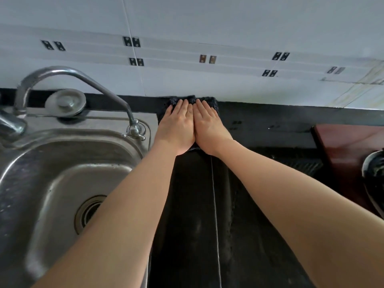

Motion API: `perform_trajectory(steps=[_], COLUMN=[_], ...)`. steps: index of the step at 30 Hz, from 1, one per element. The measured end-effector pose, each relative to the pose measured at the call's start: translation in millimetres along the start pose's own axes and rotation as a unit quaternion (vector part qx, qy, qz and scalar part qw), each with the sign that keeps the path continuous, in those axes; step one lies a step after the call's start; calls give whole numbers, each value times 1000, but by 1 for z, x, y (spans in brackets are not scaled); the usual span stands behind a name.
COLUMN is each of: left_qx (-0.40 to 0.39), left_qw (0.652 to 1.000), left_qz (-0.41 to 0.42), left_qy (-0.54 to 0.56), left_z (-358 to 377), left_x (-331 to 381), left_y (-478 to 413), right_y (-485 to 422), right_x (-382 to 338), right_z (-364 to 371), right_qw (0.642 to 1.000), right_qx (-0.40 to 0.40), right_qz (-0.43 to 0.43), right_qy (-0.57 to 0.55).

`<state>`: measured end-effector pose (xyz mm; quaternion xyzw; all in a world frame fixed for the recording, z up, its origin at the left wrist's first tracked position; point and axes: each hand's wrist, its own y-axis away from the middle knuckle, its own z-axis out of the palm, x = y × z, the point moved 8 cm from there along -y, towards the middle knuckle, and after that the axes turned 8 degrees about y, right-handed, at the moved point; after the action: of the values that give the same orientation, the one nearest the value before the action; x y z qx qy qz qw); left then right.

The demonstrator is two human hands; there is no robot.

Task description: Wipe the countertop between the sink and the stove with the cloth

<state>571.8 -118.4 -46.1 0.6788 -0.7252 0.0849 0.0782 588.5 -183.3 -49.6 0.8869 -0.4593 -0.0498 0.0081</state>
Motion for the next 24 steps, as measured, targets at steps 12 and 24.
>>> perform_trajectory(steps=[12,24], left_qx=[19,6], left_qw=[1000,1000], left_qz=[-13,-19], left_qy=[16,8], left_z=[2,15], left_x=[-1,51], left_y=[0,-14], right_y=[-3,22], right_x=[3,53], right_z=[5,0], right_qw=[1000,1000], right_qx=[19,26], right_qz=[-12,-9], right_qy=[-1,8])
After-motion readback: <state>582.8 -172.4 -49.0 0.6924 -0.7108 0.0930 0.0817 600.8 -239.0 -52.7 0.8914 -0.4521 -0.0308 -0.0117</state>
